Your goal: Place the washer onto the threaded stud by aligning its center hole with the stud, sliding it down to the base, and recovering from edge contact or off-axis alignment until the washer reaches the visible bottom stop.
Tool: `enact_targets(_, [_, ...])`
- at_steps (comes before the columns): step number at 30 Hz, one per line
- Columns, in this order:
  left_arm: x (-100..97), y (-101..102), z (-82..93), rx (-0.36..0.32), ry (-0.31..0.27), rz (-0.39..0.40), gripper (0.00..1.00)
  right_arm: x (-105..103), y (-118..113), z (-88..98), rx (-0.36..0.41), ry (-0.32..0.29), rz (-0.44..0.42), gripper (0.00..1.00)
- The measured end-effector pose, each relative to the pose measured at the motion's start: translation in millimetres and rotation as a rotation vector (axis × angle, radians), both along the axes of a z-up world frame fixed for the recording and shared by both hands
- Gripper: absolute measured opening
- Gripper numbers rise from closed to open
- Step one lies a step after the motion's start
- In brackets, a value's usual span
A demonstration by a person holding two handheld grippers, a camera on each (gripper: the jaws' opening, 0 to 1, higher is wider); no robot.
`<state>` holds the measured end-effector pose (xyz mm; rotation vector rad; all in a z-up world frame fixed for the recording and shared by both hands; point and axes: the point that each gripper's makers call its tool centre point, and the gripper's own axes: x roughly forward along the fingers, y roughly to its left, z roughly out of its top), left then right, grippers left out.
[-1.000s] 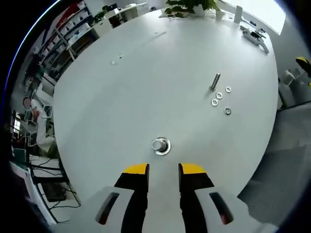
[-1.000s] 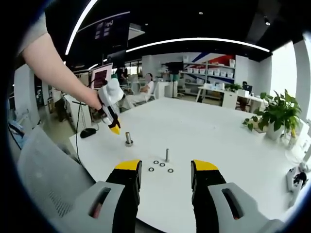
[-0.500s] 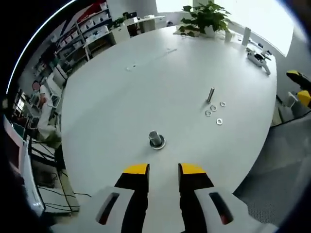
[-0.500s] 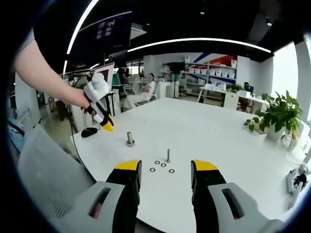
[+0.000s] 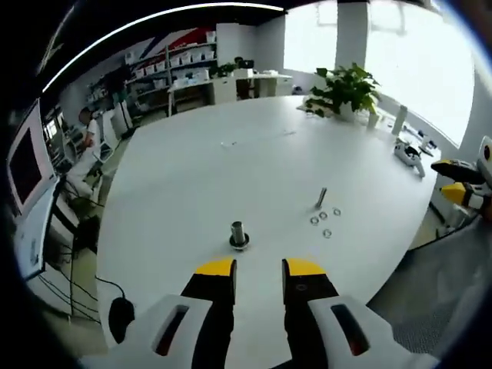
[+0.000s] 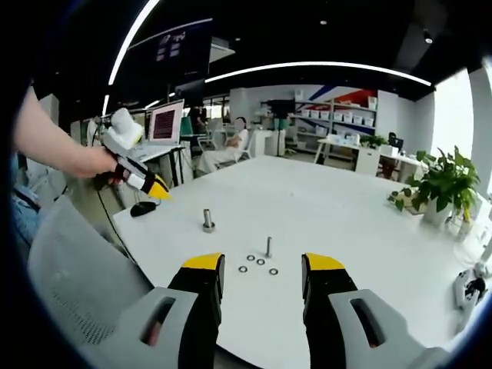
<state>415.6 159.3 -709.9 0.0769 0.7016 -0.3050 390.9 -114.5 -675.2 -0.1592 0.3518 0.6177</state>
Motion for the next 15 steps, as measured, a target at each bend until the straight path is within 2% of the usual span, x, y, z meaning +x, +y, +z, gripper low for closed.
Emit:
enact_targets(6, [-9.4, -2.7, 29.1, -0.087, -0.150, 0.056, 0.22, -2.2, 4.0, 1.6, -0.005, -0.010, 0.021, 0.42])
enact_targets(11, [-22.7, -8.3, 36.5, -0.088, -0.210, 0.032, 0.23, -2.6, 6.6, 0.2, -0.019, -0.012, 0.035, 0.42])
enact_targets(15, [-30.4, -13.6, 48.4, -0.115, -0.276, 0.030, 0.23, -4.2, 8.0, 0.3, -0.021, -0.013, 0.044, 0.42])
